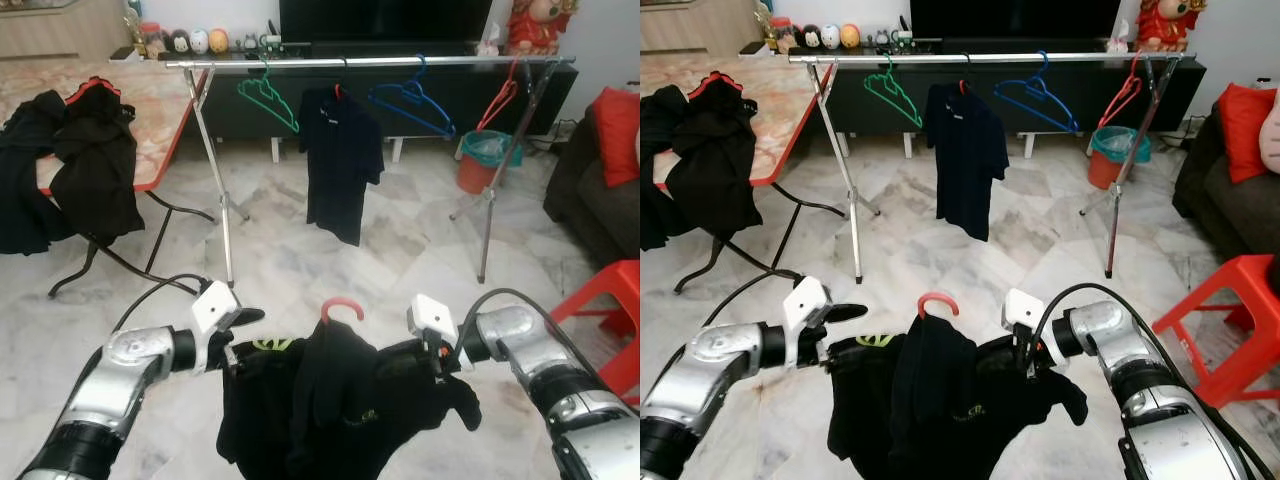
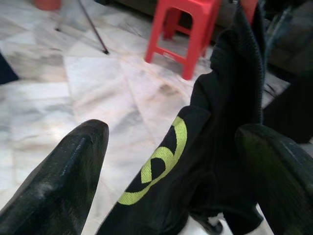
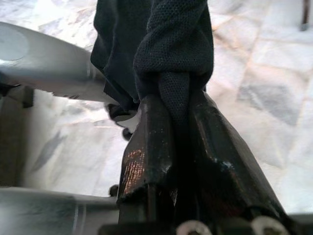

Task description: Hang hanger

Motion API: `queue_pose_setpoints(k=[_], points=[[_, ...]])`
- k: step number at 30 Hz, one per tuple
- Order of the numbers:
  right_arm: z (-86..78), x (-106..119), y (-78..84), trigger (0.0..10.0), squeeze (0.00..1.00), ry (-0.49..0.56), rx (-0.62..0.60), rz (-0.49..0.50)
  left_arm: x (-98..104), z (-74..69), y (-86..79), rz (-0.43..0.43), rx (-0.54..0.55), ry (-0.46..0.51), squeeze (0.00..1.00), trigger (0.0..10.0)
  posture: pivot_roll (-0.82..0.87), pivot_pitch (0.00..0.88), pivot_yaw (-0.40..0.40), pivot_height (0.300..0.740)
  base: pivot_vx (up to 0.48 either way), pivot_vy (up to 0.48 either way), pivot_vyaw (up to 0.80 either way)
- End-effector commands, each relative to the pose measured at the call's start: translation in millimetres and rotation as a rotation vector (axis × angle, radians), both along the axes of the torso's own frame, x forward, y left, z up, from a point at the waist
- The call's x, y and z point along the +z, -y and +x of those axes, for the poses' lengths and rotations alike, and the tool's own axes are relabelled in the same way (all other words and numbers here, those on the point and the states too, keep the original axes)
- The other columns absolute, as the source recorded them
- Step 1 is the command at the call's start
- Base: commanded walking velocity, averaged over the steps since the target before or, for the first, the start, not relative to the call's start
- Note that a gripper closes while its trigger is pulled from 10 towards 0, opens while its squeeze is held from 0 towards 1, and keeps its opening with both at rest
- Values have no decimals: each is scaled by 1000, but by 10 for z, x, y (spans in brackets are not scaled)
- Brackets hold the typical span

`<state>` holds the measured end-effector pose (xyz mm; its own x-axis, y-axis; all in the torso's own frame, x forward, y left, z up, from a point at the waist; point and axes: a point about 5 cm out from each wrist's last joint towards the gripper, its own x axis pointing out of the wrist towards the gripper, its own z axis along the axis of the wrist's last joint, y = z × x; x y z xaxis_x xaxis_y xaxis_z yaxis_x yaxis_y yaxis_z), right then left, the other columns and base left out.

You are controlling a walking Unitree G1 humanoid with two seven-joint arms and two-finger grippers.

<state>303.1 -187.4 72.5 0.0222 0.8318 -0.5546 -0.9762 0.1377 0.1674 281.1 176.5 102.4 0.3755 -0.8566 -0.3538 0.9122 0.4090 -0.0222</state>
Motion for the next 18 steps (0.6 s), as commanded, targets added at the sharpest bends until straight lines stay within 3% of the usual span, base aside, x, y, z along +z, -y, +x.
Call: queue_pose_setpoints(k=[1,10,18], points=[[47,94,-39,0,0,37,30,18,-16,-55,30,32,-69,-16,0,10000,16,0,-34,740,0,0,0],[30,118,-99,0,0,22,91,38,-42,-41,118,58,-102,-32,0,10000,16,0,-35,740,0,0,0],[-6,122,-189,0,0,7,158,61,-109,2,293,52,-124,-41,0,10000,14,0,-34,740,0,0,0]])
